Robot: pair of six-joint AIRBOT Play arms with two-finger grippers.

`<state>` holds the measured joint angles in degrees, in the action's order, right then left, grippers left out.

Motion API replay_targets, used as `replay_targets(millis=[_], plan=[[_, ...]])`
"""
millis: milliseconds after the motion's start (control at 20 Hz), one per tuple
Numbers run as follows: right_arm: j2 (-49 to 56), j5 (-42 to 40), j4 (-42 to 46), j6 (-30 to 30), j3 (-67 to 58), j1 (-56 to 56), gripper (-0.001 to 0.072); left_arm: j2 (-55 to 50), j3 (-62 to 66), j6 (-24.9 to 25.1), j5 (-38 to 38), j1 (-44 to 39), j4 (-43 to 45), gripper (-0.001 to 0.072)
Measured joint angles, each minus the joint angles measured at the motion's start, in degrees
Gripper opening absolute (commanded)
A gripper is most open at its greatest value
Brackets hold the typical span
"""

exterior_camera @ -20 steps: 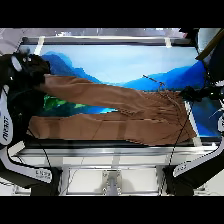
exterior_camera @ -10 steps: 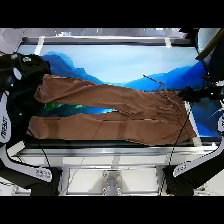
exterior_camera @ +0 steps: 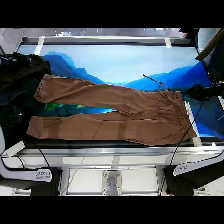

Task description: Fold the clothes and pants, and hang the long-sleeved shirts on hangers.

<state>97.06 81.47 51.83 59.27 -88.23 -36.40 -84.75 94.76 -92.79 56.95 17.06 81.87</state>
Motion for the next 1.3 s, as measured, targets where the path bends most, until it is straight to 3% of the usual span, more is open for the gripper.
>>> replay_targets(millis=[200, 450, 1100, 1300], plan=[[-6.82, 7.08, -6.69, -3.48, -0.02, 0.26, 0.0409, 5.35, 0.13, 0.15, 12.2, 0.55, 3.21, 0.0584], [-12.9, 10.05, -8.87, -4.46, -0.02, 0.92, 0.0409, 7.74, 0.15, 0.2, 18.86, 0.11, 4.5, 0.0585], [-15.89, 10.78, -9.77, -4.76, -0.02, 1.03, 0.0409, 9.11, -0.33, 0.22, 24.44, -0.07, 4.87, 0.0584], [-15.91, 10.6, -9.81, -4.79, -0.02, 1.03, 0.0409, 14.27, -8.5, 1.07, 24.5, 0.66, 7.82, 0.0584]])
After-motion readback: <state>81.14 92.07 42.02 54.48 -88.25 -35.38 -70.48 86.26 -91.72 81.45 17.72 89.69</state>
